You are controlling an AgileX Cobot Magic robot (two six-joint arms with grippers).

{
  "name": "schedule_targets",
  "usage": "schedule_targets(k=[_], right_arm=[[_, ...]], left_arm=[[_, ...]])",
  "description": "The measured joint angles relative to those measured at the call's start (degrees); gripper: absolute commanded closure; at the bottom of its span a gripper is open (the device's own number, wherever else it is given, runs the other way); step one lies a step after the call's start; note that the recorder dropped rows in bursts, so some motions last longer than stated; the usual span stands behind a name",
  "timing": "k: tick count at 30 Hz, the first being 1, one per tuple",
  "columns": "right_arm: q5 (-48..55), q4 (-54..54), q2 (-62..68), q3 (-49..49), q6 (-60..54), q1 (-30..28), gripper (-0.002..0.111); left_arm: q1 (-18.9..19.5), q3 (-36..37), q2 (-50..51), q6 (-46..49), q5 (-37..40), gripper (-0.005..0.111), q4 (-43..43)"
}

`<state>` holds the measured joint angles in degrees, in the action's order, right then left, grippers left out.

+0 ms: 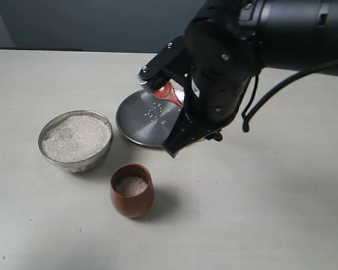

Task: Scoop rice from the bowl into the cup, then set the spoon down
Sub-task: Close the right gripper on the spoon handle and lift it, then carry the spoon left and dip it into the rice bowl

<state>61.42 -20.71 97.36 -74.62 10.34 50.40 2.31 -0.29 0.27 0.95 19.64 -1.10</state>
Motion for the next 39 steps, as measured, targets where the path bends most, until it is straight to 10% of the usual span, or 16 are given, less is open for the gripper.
schedule_targets(k=[19,39], right_arm=[[8.23,-30.54,23.99,-21.35,0.31,16.52,0.109],[8.33,-35.22,31.45,-25.83,-4.45,17.51,0.109]], left_arm=[[0.0,0.0,0.0,0.0,0.0,0.106,0.0],[0.0,0.0,0.0,0.0,0.0,0.106,0.0]])
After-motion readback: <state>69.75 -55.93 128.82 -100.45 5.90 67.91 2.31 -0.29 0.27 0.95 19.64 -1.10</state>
